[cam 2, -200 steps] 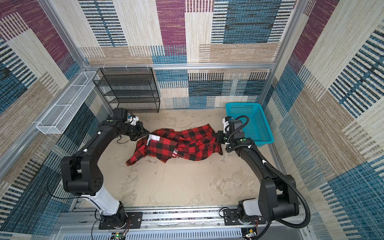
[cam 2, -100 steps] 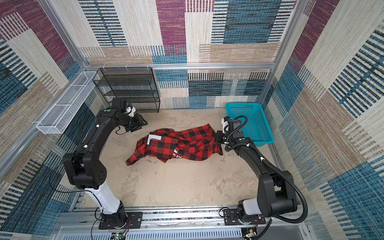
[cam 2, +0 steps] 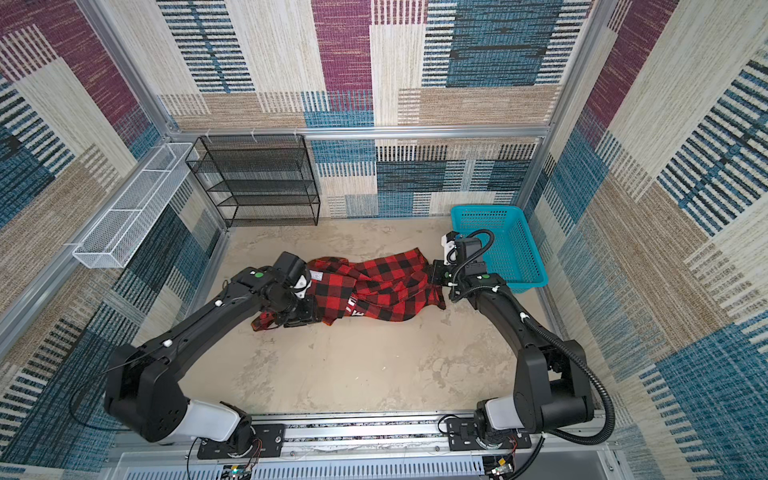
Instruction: Fold and stack the long sleeve shirts
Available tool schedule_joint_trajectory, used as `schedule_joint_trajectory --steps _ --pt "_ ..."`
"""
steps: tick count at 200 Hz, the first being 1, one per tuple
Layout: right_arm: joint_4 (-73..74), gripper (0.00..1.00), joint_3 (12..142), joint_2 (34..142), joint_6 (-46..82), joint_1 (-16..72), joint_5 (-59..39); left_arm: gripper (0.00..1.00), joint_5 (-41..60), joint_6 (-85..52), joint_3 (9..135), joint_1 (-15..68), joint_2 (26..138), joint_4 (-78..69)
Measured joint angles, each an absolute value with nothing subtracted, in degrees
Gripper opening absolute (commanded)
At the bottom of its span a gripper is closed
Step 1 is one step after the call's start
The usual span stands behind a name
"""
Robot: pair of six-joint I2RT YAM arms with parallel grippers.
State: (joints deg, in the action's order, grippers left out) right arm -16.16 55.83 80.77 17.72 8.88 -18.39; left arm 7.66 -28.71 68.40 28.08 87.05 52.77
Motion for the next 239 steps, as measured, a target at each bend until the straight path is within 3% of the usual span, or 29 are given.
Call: schedule_joint_trajectory --steps 46,189,216,239 --pt "-16.21 0.0 55.05 80.29 17.67 8.88 -18.39 0.47 0.75 -27.88 72.53 34.76 97.34 49.08" --pt "-16.71 0.0 54.78 78.74 17.32 8.88 -17.93 0.39 -12.16 -25.36 74.59 37.26 109.45 47.09" --pt "-16.97 0.0 54.68 78.63 17.32 8.88 -17.91 0.35 -13.65 -25.39 74.87 37.26 110.65 46.26" --pt "-17.04 0.0 54.59 78.63 17.34 8.88 -17.93 0.22 -14.9 -25.41 74.91 37.26 111.15 45.45"
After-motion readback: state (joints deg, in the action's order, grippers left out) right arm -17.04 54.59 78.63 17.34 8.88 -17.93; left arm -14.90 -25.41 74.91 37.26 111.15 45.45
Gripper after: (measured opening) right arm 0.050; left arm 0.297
